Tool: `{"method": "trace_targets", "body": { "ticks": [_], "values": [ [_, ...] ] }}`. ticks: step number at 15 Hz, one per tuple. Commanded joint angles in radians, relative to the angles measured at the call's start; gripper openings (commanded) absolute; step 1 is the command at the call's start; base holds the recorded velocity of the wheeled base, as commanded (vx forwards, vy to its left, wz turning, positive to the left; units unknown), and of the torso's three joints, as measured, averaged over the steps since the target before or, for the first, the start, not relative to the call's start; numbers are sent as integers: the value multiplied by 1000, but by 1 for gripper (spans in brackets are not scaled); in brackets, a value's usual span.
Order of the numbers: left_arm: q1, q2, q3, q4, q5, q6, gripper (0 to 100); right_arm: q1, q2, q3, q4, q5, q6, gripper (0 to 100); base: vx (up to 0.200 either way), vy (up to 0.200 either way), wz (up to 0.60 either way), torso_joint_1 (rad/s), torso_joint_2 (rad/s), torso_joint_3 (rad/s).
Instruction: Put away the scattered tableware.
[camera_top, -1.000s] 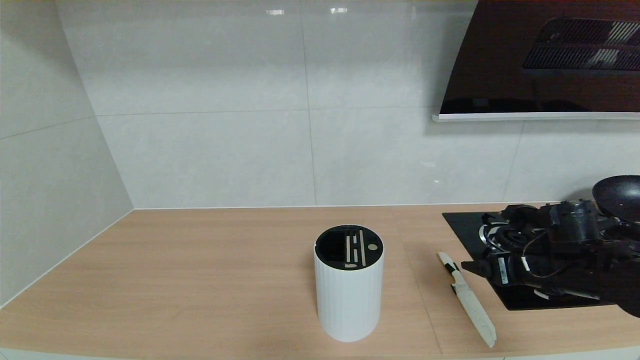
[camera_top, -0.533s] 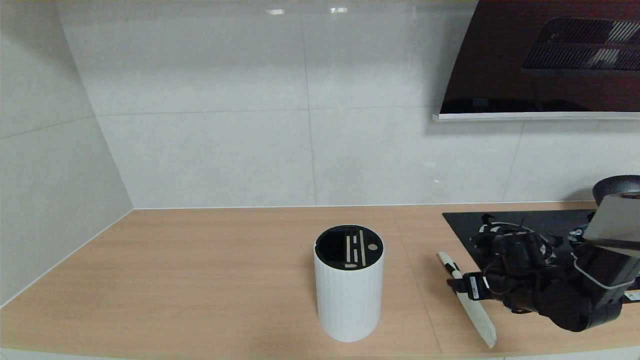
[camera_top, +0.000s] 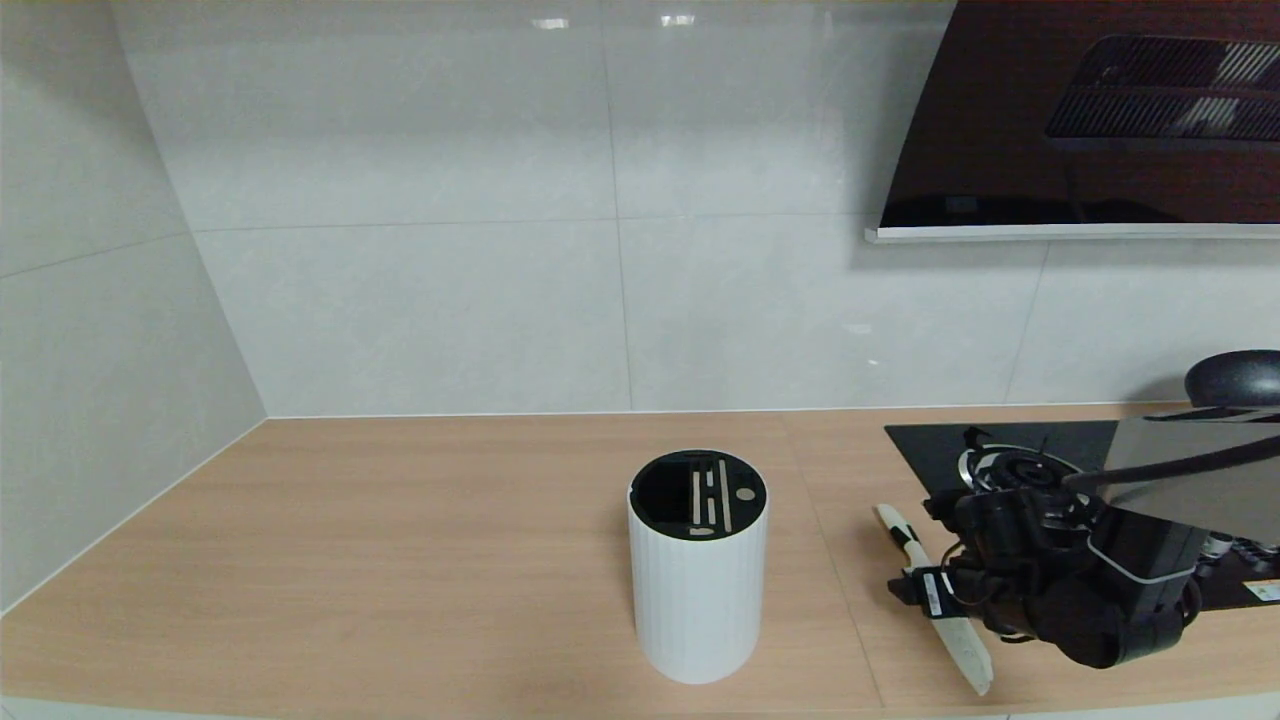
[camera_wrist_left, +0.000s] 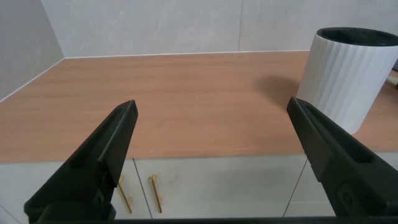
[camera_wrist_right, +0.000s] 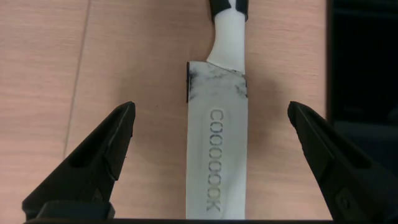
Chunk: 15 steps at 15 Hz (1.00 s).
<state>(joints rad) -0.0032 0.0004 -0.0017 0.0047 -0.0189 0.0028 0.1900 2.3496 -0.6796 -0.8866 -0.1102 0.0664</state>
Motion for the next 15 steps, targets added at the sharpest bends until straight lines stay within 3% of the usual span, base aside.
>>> {"method": "trace_targets", "body": {
  "ticks": [1, 11, 12, 15],
  "values": [
    [0, 0, 0, 0, -1, 0, 100, 0, 34, -23, 0, -2, 7, 100, 0, 0, 0, 0, 0, 0],
    [0, 0, 0, 0, 1, 0, 100, -1, 79, -67, 0, -46, 24, 100, 0, 0, 0, 0, 0, 0],
    [0, 0, 0, 0, 1, 0, 100, -1, 79, -67, 0, -46, 24, 0, 0, 0, 0, 0, 0, 0],
    [0, 0, 0, 0, 1, 0, 100, -1, 80, -67, 0, -46, 24, 0, 0, 0, 0, 0, 0, 0]
  ]
}}
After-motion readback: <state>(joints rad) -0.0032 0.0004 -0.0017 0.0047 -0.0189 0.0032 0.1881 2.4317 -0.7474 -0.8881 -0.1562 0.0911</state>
